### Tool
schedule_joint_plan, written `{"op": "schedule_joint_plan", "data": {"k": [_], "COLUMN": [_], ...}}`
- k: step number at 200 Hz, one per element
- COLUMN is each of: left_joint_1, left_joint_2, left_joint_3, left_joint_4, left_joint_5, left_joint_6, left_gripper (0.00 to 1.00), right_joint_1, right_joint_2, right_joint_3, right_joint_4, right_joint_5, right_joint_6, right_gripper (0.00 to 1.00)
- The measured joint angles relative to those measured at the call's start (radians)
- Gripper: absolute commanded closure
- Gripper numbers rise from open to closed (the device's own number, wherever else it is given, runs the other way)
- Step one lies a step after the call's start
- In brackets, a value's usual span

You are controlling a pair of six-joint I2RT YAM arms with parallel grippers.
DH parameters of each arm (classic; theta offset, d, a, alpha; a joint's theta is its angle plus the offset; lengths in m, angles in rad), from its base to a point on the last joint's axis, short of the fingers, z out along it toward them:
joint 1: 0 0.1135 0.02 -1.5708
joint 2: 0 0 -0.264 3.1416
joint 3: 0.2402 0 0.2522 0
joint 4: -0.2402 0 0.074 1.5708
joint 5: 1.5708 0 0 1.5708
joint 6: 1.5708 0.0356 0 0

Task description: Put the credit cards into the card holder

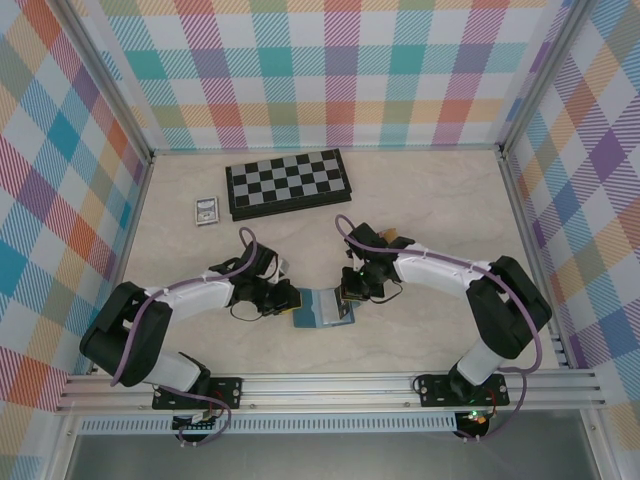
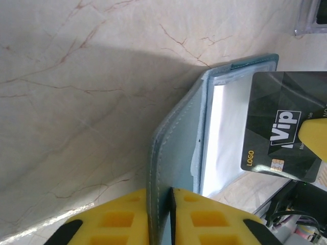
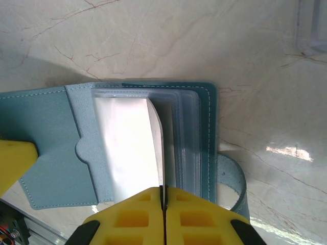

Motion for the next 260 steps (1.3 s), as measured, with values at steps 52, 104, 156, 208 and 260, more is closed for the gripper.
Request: {"op": "schedule_joint_plan", "data": {"k": [52,104,156,208,260], "left_joint_1": [0.000,0.000,-0.001,-0.002,-0.002], "left_joint_2": [-0.003,0.008,0.018,0.024,0.039], "left_joint_3": [0.015,0.027,0.031,0.033,0.040], "left_joint_4": [-0.003,-0.001,0.000,0.000,-0.003], "left_joint_5": [0.000,0.003,0.003,0.003,0.000], "left_joint_6": [0.026,0.026,0.026,0.025,0.025], "left_gripper": [0.91,0.91,0.91,0.91,0.92], "right_joint_1": [-0.002,-0.003,-0.003,-0.003,-0.003], "right_joint_2": [-0.071,-0.070,-0.070,-0.048,-0.019], "right_joint_3": [0.000,-0.001,-0.001,-0.006,-0.013], "right_joint_4": [-0.080,-0.056,-0.040,-0.013,0.005], "right_joint_5": [0.101,0.080,0.078,0.054,0.055], "right_joint_6": [-0.010,-0.014,-0.012,-0.015,-0.019], "right_gripper": [0.93,0.93,0.93,0.94,0.94]}}
